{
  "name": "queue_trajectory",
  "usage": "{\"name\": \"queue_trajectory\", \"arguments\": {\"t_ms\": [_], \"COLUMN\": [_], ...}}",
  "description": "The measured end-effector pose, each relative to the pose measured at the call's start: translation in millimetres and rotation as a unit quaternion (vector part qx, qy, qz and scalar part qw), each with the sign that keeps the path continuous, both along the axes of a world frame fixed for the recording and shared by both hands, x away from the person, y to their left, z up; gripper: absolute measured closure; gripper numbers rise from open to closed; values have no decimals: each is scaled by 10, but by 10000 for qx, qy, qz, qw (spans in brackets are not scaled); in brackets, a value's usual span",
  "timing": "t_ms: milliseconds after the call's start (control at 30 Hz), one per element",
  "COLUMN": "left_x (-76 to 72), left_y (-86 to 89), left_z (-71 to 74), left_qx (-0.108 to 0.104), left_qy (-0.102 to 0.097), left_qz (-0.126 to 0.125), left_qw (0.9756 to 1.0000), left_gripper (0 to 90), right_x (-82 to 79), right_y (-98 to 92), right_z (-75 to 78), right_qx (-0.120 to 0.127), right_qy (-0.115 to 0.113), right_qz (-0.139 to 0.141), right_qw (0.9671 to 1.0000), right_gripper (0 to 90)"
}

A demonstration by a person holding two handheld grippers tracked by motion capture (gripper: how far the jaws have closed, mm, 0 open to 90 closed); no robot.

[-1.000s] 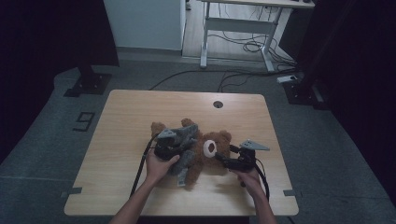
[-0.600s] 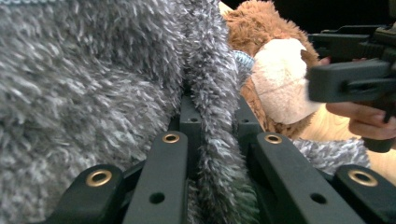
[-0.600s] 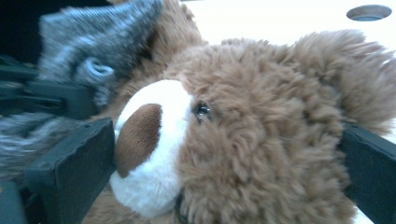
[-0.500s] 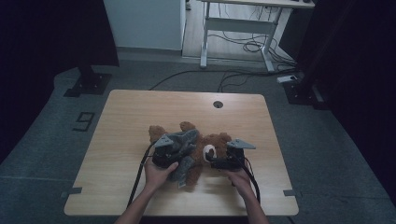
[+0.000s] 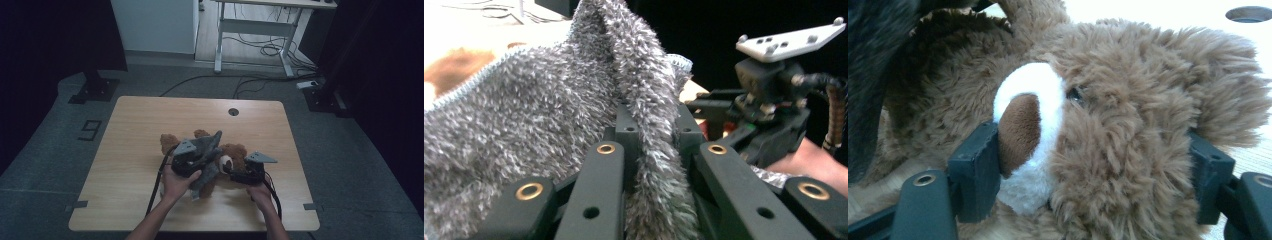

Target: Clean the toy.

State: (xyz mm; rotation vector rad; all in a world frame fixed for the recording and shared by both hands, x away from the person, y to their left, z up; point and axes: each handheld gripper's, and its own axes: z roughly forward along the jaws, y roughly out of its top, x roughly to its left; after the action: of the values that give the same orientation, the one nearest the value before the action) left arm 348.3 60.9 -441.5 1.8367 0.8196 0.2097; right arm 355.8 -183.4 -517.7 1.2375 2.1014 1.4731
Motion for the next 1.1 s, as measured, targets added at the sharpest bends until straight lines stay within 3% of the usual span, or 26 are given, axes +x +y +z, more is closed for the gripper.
{"name": "queue_trajectory", "arguments": {"t_ms": [100, 133, 200, 300, 367, 633, 900, 967, 1033, 1067, 1100], "left_x": [137, 173, 286, 338, 320, 192, 100, 95, 96, 112, 147], "left_y": [-269, -320, -389, -268, -201, 91, 620, 753, 898, 972, 1074], "left_z": [-41, -77, -235, -349, -365, -302, -295, -325, -389, -447, -556], "left_qx": [416, 582, 859, 684, 644, 738, 655, 628, 739, 752, 636], "left_qy": [144, 158, 384, 488, 456, 197, 117, 162, 218, 336, 622], "left_qz": [27, 83, 195, 292, 328, 444, 859, 995, 1218, 1276, 1267], "left_qw": [9990, 9981, 9954, 9960, 9963, 9961, 9941, 9929, 9896, 9884, 9879], "left_gripper": [786, 786, 786, 789, 791, 794, 794, 793, 793, 794, 793], "right_x": [-14, -22, -35, -44, -45, -53, -57, -53, -51, -51, -51], "right_y": [-4, -6, -15, -23, -26, -30, -37, -37, -40, -43, -43], "right_z": [-6, -8, -12, -29, -31, -38, -44, -46, -49, -50, -53], "right_qx": [-29, -32, -42, -90, -79, -34, 4, 38, 60, 72, 101], "right_qy": [-70, -85, -101, -153, -175, -184, -183, -164, -153, -145, -146], "right_qz": [21, 27, 41, 33, 63, 60, 55, 45, 33, 29, 21], "right_qw": [10000, 10000, 9999, 9998, 9998, 9998, 9998, 9998, 9999, 9999, 9998], "right_gripper": [261, 262, 265, 276, 278, 282, 284, 285, 284, 284, 285]}}
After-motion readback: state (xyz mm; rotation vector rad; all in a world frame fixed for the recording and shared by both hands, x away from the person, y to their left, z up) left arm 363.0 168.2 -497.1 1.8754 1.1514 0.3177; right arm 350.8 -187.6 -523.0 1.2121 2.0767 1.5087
